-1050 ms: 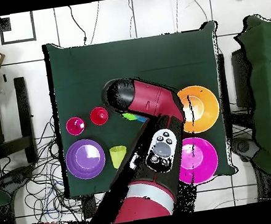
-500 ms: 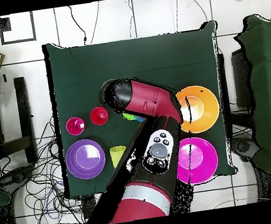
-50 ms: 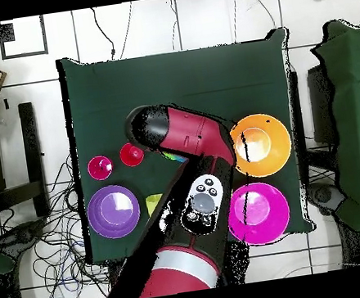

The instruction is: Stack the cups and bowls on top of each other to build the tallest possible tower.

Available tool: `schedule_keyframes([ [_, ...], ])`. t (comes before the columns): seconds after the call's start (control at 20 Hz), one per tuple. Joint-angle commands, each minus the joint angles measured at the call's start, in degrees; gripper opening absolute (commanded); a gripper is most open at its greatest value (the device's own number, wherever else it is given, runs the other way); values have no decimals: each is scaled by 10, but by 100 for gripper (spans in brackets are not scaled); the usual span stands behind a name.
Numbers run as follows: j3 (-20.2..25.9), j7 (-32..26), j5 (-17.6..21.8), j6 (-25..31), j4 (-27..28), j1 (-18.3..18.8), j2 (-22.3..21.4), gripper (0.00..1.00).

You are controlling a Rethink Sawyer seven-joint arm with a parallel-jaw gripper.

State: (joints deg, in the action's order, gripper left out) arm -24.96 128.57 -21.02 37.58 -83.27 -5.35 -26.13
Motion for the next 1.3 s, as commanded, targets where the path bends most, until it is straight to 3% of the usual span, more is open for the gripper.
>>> schedule_keyframes([
  [0.05, 31, 127, -13, 47, 2, -10, 8, 0],
  [1.3, 33, 146, -14, 45, 7, -13, 10, 0],
])
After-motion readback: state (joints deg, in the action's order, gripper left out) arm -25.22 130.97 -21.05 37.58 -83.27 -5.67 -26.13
